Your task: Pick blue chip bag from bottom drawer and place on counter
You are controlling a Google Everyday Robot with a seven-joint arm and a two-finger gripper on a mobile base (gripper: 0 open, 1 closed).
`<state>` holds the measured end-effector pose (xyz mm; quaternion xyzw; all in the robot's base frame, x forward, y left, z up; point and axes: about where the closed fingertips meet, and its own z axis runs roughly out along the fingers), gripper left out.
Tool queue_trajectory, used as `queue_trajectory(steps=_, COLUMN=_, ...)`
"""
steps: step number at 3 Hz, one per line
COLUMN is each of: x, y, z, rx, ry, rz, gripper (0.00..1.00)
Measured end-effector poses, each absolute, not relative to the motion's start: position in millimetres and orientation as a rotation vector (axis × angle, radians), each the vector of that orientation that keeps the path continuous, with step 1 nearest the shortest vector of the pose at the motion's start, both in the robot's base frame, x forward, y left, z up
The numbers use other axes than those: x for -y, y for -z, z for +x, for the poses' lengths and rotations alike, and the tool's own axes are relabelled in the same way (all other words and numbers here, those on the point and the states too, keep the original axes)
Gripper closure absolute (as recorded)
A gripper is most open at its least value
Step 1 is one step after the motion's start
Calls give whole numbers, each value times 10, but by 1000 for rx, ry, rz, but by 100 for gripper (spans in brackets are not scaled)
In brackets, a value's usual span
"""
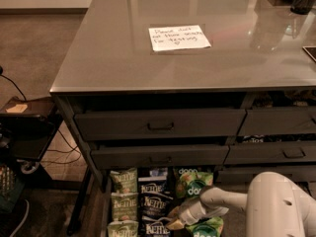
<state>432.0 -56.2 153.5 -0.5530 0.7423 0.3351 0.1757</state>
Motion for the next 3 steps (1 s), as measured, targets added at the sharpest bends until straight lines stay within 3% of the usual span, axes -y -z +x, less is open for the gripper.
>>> queue_trajectory(steps=1, x=541, y=-1533, z=4309, rx=-2098, ry=-951, rz=-1581, gripper=83)
queue_trajectory(steps=2, x=525, y=-1688, z=4310, rx=-2069, ry=-908, rz=-1619, gripper=100)
queue_trajectory(steps=3, x=520, y=-2061, z=4319, rx=-2014, ry=-831, rz=-1657, gripper=100)
